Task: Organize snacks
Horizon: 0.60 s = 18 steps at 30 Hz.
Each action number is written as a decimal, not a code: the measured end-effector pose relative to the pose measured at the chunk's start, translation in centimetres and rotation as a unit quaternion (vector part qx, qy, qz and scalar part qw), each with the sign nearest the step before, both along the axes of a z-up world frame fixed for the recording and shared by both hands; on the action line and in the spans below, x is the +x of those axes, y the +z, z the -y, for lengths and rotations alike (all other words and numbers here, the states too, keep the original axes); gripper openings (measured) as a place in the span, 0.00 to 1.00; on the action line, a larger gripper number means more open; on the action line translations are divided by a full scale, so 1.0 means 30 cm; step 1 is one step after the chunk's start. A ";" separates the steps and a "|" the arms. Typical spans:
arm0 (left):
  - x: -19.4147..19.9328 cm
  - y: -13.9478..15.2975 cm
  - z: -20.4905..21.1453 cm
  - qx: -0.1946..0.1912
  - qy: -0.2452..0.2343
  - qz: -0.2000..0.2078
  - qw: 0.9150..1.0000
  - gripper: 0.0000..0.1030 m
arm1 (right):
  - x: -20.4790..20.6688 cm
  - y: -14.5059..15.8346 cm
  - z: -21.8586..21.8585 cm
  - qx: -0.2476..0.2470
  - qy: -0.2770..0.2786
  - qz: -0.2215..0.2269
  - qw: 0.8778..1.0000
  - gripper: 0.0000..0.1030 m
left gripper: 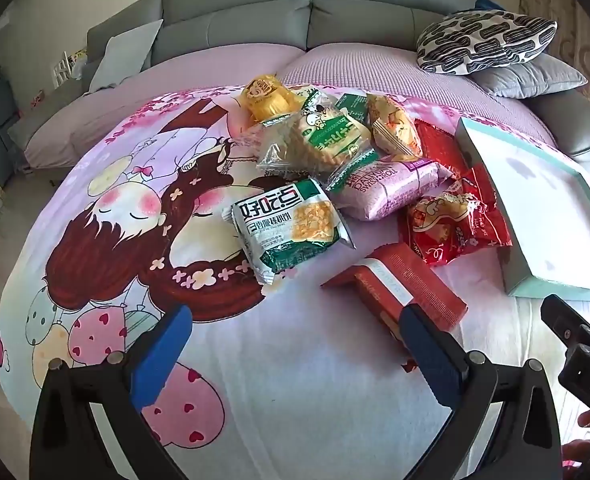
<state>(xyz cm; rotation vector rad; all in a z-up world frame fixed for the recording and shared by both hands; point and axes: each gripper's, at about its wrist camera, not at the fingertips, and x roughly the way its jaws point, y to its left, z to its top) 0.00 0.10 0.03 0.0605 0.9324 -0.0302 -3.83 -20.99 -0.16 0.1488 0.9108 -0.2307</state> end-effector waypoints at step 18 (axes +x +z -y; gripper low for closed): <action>0.004 -0.001 0.003 0.000 0.007 -0.004 1.000 1.00 | -0.007 0.010 0.008 -0.006 -0.001 0.002 1.000 1.00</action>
